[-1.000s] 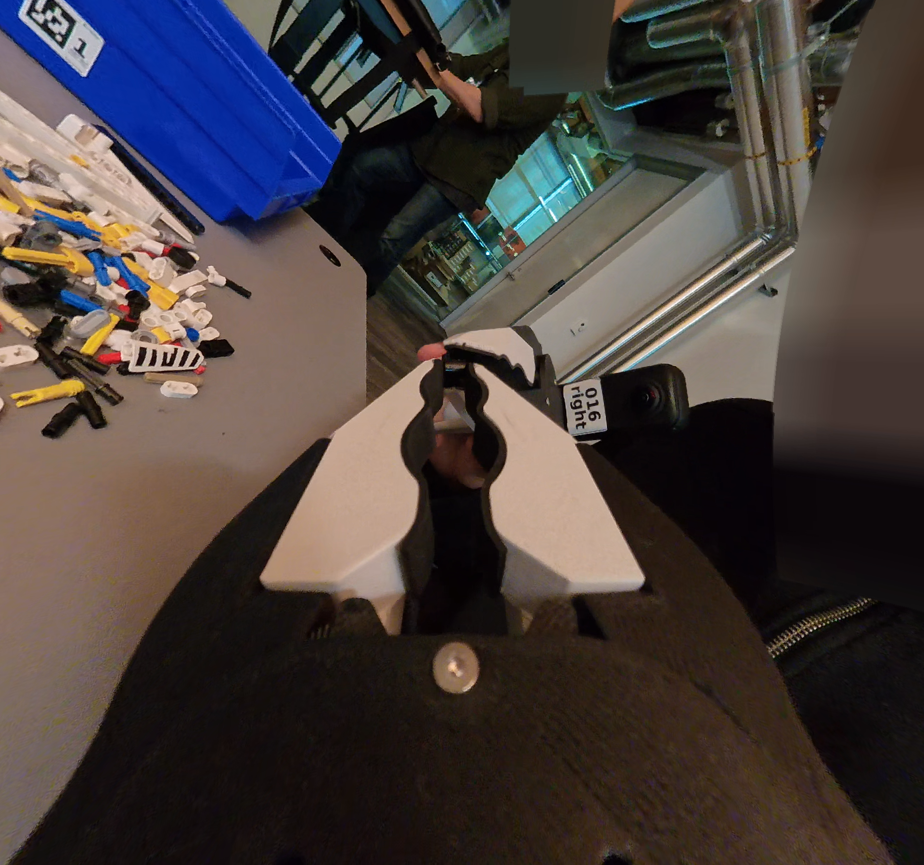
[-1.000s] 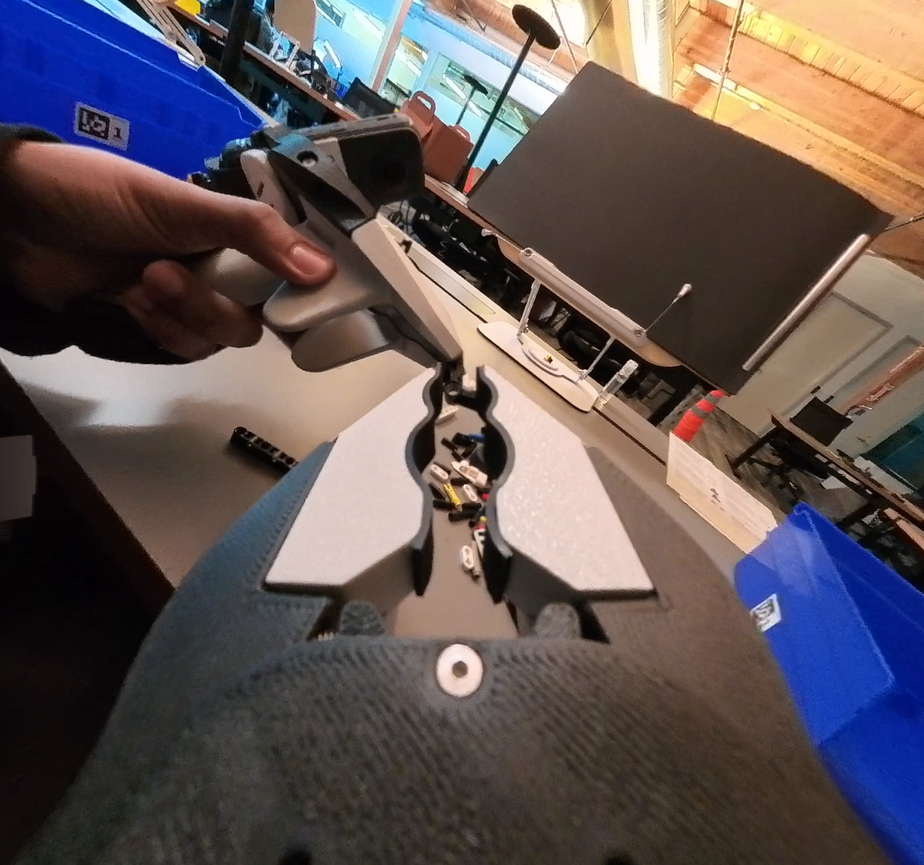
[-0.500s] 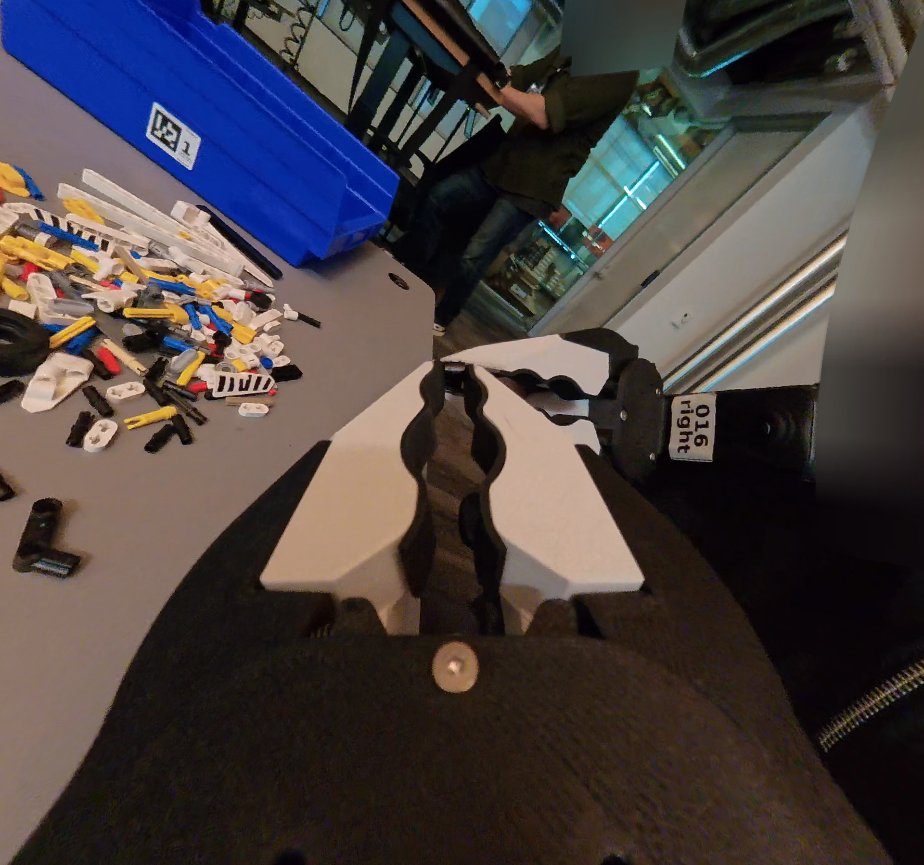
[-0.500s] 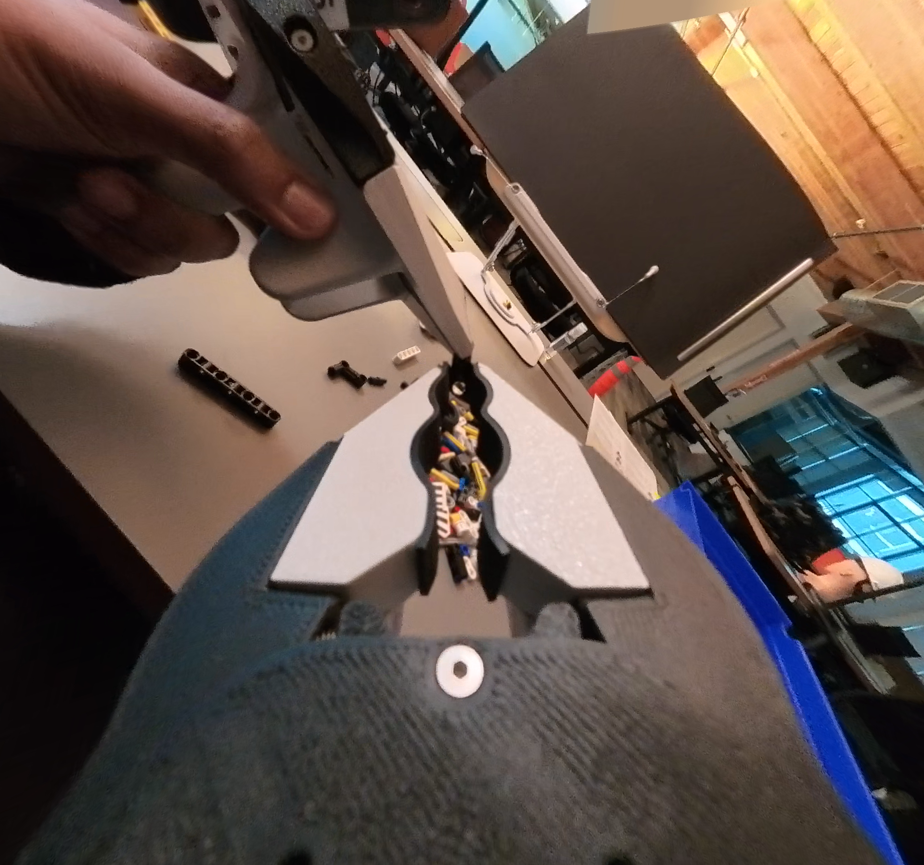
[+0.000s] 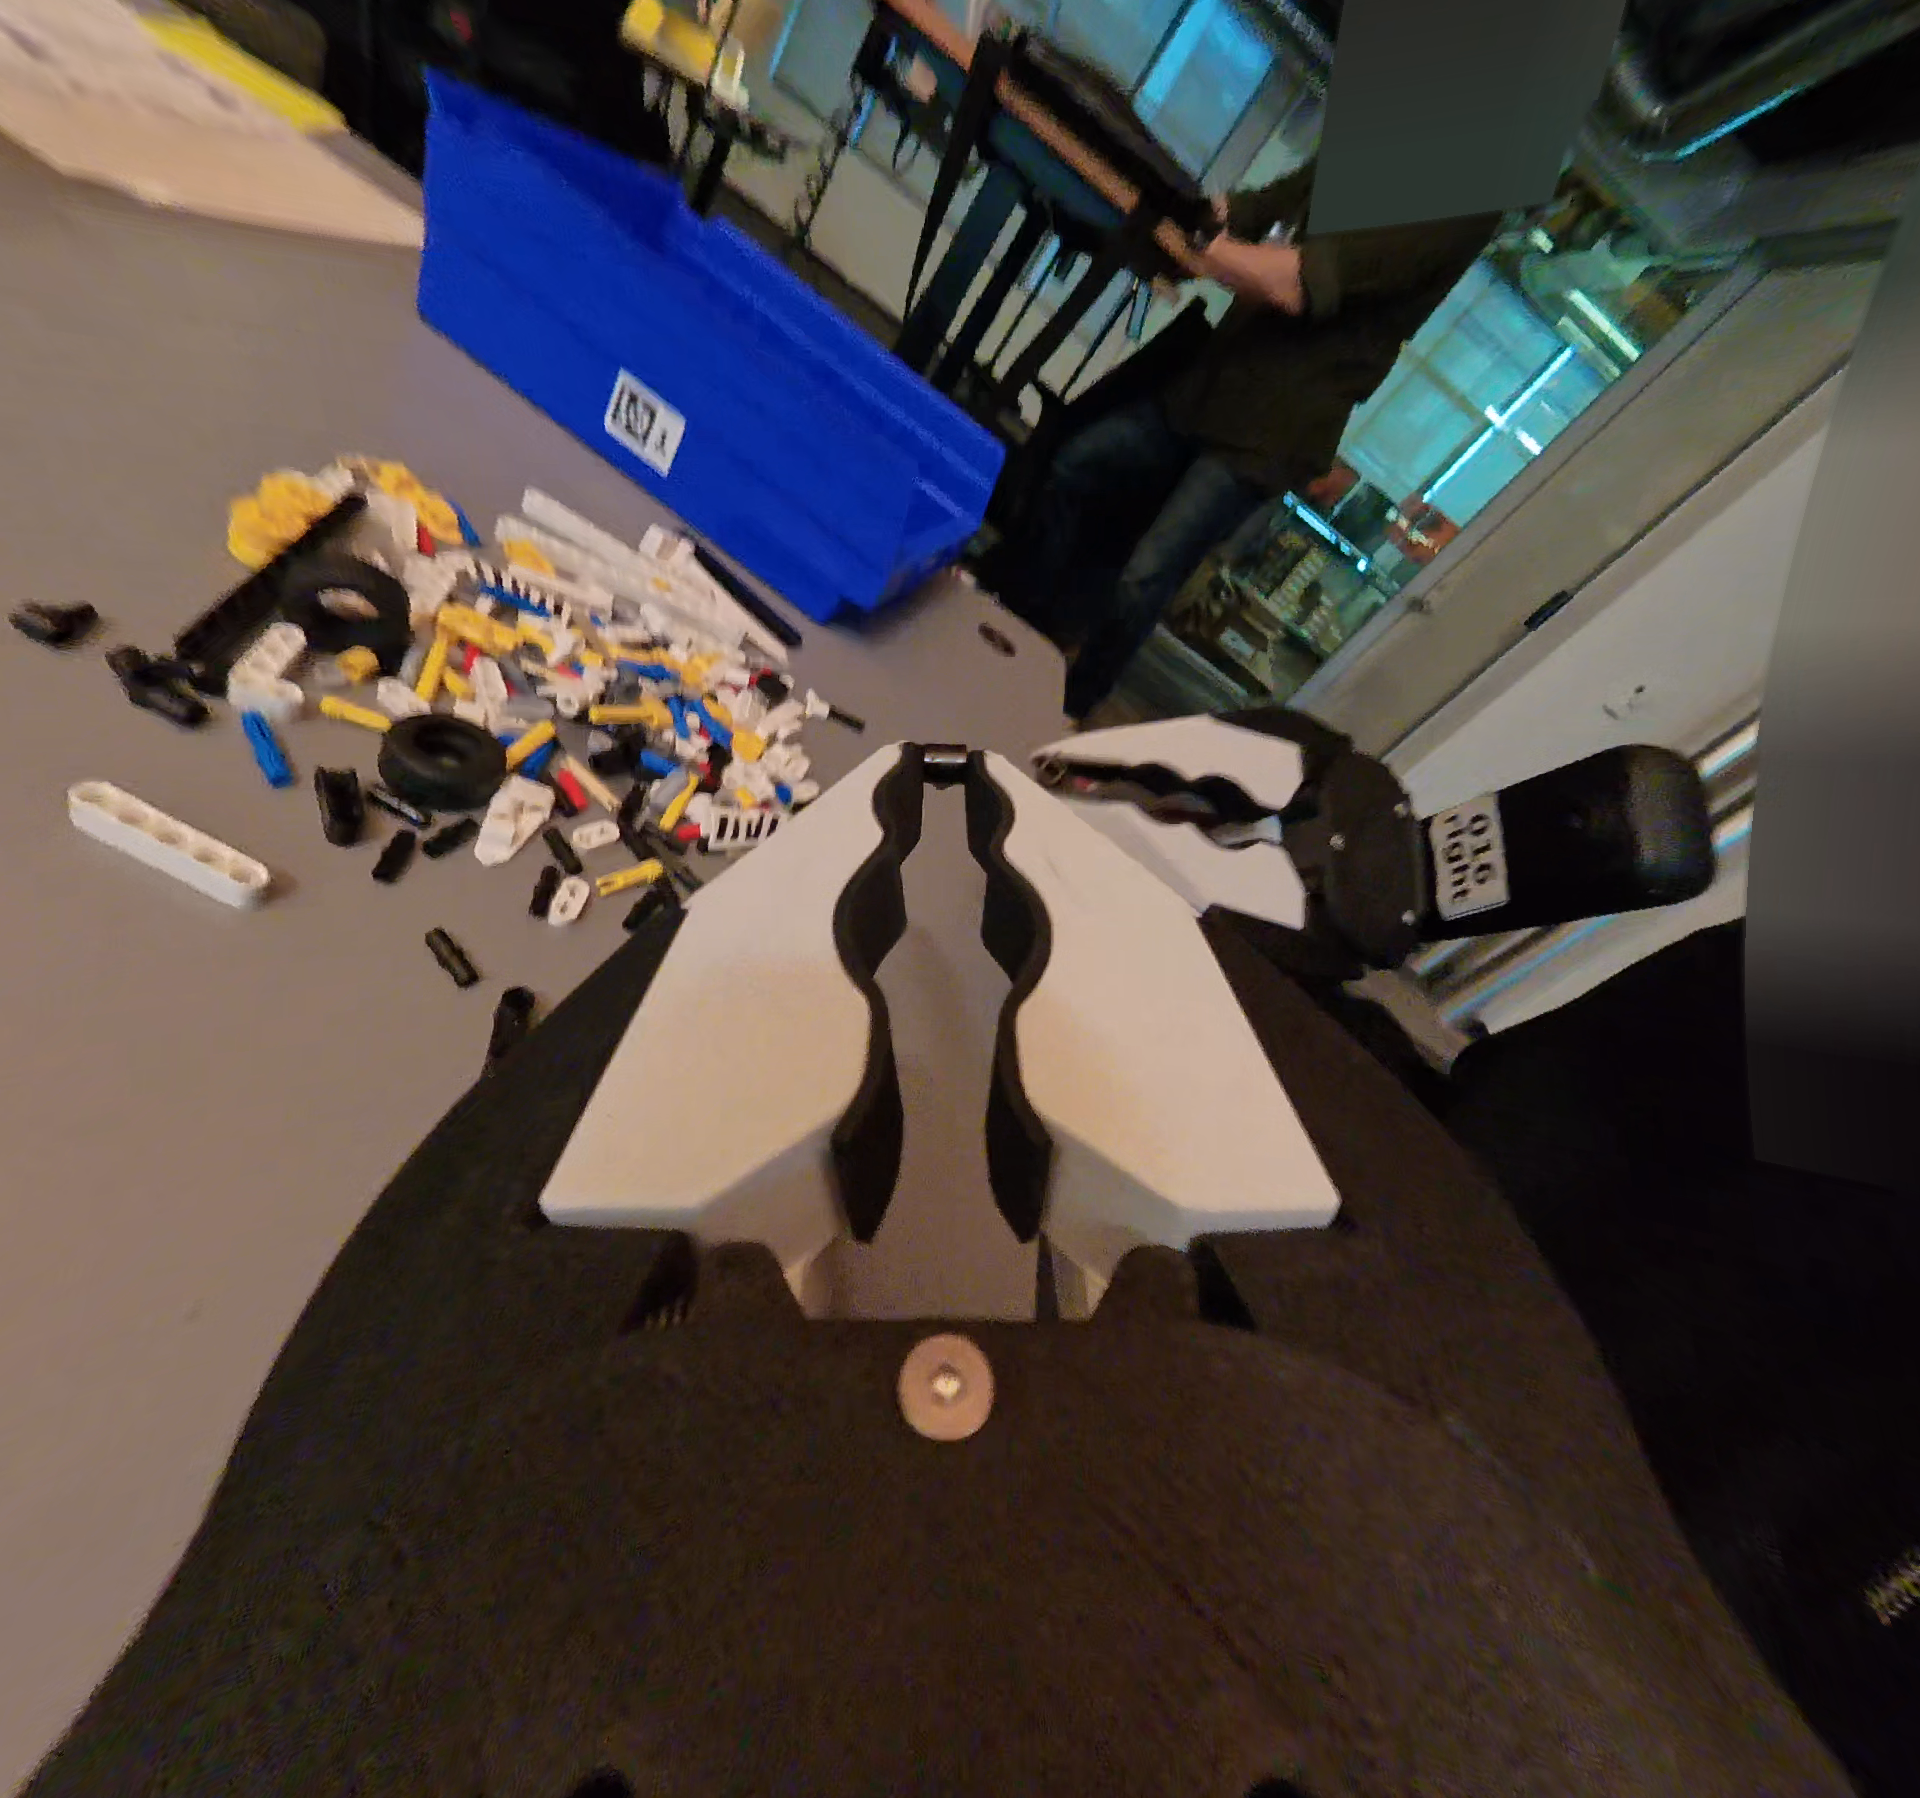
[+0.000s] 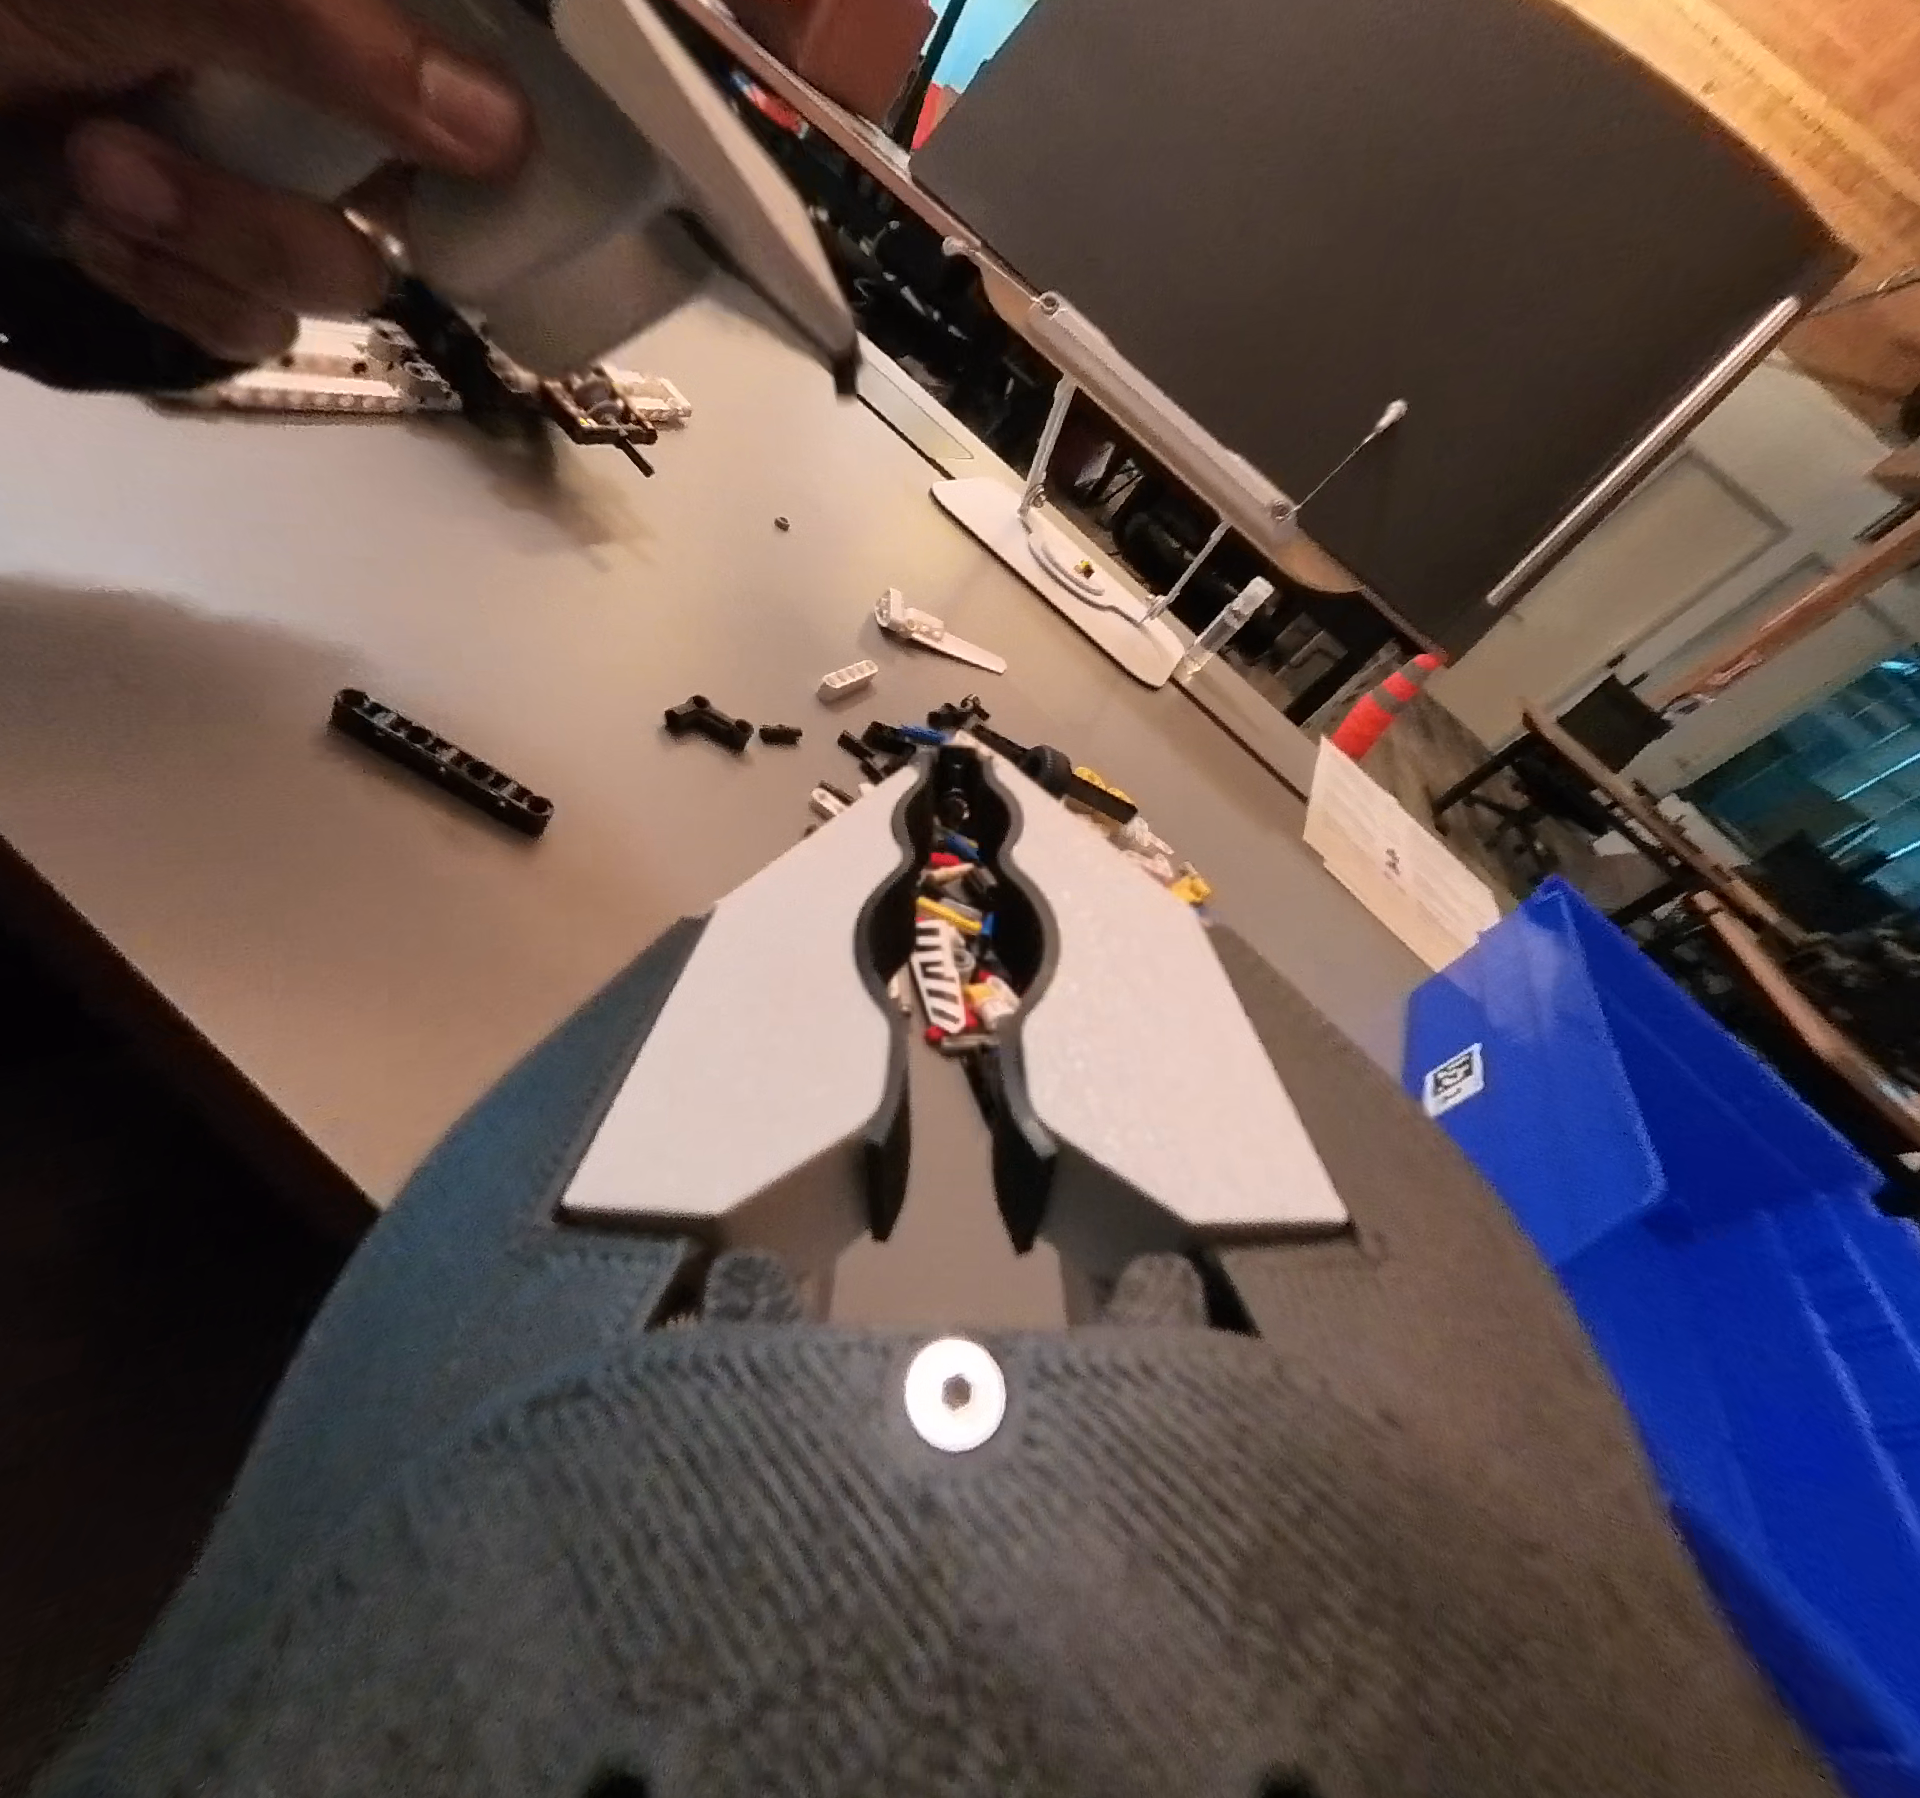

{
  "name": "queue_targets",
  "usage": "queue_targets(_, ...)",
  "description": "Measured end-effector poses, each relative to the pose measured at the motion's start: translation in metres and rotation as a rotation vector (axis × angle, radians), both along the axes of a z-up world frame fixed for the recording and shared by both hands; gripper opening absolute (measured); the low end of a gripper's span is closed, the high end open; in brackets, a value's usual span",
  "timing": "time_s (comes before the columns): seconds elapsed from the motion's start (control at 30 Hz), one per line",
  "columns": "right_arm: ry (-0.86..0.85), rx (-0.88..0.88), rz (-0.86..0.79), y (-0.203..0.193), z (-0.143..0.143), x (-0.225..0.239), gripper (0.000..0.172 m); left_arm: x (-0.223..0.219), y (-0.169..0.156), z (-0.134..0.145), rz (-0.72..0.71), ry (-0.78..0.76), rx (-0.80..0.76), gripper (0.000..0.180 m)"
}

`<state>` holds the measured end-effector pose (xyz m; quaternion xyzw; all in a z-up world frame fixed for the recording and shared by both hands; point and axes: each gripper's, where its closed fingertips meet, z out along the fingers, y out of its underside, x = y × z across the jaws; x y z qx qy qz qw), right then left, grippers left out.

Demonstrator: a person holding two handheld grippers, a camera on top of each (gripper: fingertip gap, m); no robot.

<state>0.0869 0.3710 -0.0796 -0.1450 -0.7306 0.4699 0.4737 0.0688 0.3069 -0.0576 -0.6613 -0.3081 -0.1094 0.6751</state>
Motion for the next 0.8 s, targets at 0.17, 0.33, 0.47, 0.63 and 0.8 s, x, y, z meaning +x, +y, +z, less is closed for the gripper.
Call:
queue_targets(0.17, -0.030, -0.014, -0.021, 0.007, -0.008, -0.007, 0.005, -0.011, 0.016, -0.046, -0.021, -0.072, -0.188, 0.007)
queue_targets(0.33, -0.245, 0.004, -0.065, 0.019, -0.040, -0.027, 0.005, -0.038, 0.017, -0.068, 0.012, -0.010, -0.405, 0.007)
queue_targets(0.47, -0.395, -0.074, -0.047, 0.022, -0.044, -0.050, 0.006, -0.064, 0.019, -0.077, 0.008, -0.037, -0.463, 0.007)
queue_targets(0.63, -0.469, -0.098, -0.053, 0.031, -0.042, -0.090, 0.005, -0.081, 0.021, -0.085, 0.009, -0.072, -0.454, 0.007)
queue_targets(0.8, -0.586, -0.115, 0.007, 0.017, -0.050, -0.125, 0.006, -0.080, 0.019, -0.093, 0.009, -0.066, -0.477, 0.007)
